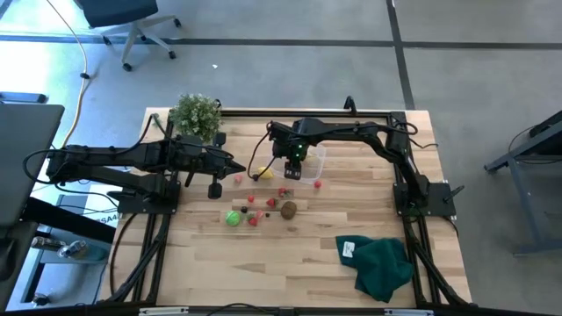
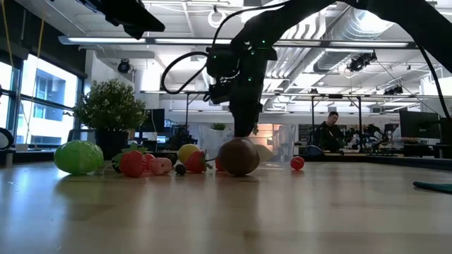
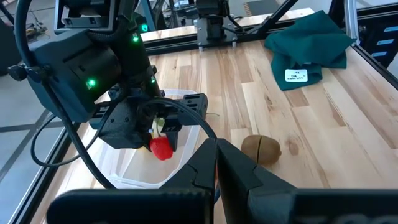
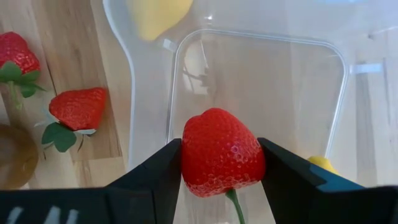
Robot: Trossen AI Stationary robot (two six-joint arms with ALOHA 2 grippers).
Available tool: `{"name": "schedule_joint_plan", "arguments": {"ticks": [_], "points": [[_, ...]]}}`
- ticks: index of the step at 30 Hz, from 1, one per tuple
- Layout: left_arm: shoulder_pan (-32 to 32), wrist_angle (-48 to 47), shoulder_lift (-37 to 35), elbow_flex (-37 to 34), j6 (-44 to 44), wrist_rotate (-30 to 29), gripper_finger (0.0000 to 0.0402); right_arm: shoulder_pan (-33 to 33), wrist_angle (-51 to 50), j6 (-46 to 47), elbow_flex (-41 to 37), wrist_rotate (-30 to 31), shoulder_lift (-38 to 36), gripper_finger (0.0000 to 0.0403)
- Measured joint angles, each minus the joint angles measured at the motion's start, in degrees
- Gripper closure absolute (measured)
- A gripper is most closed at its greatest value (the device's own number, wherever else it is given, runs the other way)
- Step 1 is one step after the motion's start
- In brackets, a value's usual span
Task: Pick and placing Produce into tupperware
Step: Put the red strawberry into the transparent bin, then put the brown kiwi into the transparent bin
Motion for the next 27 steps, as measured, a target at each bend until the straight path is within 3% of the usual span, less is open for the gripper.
{"name": "schedule_joint_plan", "arguments": {"ticks": [7, 19, 27], "points": [[0.01, -0.01, 0.01, 0.00, 0.00, -0.01, 0.0396, -0.02, 2.52, 0.01, 0.00, 1.20, 0.04, 0.0196], [-0.01, -0.02, 0.00, 0.01, 0.00, -0.02, 0.0396, -0.29, 1.87, 0.02, 0.00, 1.95, -0.47, 0.0194], [0.00, -0.02, 0.00, 0.01, 0.00, -0.02, 0.0396, -0.24, -5.80, 0.14, 0.03, 0.26, -7.96, 0.0194]]}}
